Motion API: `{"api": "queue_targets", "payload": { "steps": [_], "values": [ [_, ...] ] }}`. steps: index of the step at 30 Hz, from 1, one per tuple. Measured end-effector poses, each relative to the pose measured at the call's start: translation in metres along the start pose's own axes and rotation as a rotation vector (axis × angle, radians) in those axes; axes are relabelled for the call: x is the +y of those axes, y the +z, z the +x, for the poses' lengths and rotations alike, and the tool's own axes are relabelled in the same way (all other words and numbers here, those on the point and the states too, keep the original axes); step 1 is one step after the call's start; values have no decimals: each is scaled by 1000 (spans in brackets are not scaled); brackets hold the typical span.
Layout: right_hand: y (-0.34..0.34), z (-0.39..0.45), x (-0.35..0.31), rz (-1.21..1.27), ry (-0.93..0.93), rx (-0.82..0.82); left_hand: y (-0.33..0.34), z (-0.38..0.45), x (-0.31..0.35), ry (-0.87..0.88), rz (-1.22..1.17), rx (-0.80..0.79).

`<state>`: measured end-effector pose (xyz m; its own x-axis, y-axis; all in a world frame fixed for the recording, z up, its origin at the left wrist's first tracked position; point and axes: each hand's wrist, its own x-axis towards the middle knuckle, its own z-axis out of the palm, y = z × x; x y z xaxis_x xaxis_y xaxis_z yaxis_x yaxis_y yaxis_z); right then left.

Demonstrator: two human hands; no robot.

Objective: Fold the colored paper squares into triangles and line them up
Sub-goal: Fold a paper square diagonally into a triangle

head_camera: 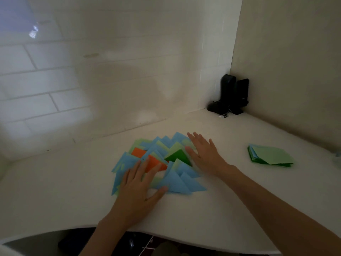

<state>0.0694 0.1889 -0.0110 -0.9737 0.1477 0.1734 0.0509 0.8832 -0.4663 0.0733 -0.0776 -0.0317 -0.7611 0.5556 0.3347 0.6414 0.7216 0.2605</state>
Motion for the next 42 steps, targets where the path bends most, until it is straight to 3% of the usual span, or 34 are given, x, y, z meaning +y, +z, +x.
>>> {"api": "queue_targets", "payload": {
  "steps": [3, 5, 14, 19, 24, 27, 34, 37, 42],
  "values": [
    [-11, -28, -6, -137, -55, -234, -10, -17, -20, -5, 103, -80],
    [-8, -41, -13, -222, -71, -298, -12, -23, -31, -35, 148, -150],
    [32, -38, -39, -355, -63, -259, -16, -13, -51, -19, 175, -280],
    [36, -30, -47, -289, -49, -269, -16, -9, -60, -14, 168, -217],
    [10, -34, -26, -184, 9, -141, -16, 7, -28, 91, 184, 39],
    [-7, -44, 5, -206, 37, 74, -13, 25, 10, 98, 157, 148],
    [-69, -94, 76, -196, 120, 444, 31, 62, 105, 312, -111, 95],
    [-85, -108, 105, -187, 228, 456, 55, 67, 136, 371, -172, 22],
    [-92, -115, 136, -183, 370, 277, 87, 72, 156, 343, -228, -86]
  ]
}}
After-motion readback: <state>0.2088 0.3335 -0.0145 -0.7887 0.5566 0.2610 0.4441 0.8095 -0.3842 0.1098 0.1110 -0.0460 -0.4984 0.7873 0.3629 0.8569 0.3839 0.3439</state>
